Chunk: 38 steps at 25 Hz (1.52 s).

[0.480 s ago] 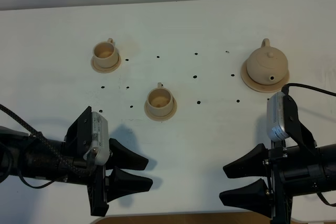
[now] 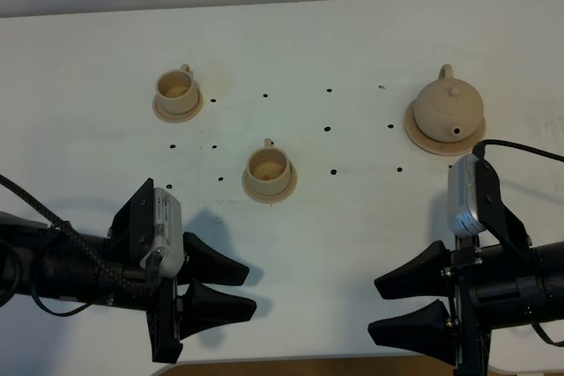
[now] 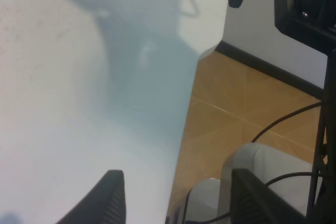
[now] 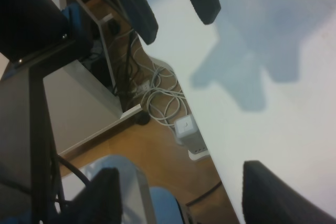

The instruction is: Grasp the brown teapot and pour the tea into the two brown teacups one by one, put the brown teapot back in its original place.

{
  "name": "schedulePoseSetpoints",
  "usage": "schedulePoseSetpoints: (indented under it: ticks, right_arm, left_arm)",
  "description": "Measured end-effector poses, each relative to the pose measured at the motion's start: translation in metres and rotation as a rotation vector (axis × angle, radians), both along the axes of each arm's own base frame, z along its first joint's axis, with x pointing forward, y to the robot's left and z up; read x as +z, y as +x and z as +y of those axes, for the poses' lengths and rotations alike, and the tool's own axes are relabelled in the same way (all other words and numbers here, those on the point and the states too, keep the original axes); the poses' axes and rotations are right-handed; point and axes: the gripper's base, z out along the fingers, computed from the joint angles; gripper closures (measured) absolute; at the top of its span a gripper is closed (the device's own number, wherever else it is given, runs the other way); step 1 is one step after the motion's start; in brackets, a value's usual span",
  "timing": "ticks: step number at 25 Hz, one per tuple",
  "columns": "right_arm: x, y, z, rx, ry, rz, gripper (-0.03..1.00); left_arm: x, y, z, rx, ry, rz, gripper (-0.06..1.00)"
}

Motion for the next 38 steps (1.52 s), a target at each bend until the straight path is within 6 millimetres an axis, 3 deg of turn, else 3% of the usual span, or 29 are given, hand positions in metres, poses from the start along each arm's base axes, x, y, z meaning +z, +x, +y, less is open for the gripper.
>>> schedulePoseSetpoints:
  ticks: [6, 11, 15, 18, 24, 33, 38]
  right_arm:
    - [0.000, 0.000, 0.000, -0.002, -0.002, 0.000, 0.45]
    - [-0.002, 0.005, -0.003, -0.060, -0.032, -0.001, 0.45]
    - [-0.003, 0.009, -0.004, -0.129, -0.036, 0.005, 0.45]
    - [-0.003, 0.012, -0.005, -0.161, -0.031, 0.008, 0.45]
    - [-0.003, 0.014, -0.006, -0.199, -0.038, 0.011, 0.45]
    - [-0.002, 0.017, -0.006, -0.233, -0.018, 0.015, 0.45]
    - [0.000, 0.019, -0.006, -0.242, -0.009, 0.009, 0.45]
  left_arm:
    - [0.012, 0.001, 0.000, 0.045, -0.027, -0.051, 0.46]
    - [0.050, 0.000, 0.006, 0.214, -0.060, -0.139, 0.46]
    - [0.082, -0.001, 0.021, 0.490, -0.058, -0.127, 0.46]
    - [0.104, -0.010, 0.030, 0.627, -0.078, -0.111, 0.46]
    - [0.135, -0.041, 0.045, 0.730, -0.006, -0.055, 0.46]
    - [0.131, -0.082, 0.094, 1.041, 0.433, 0.067, 0.46]
    - [0.132, -0.097, 0.103, 1.077, 0.471, 0.035, 0.46]
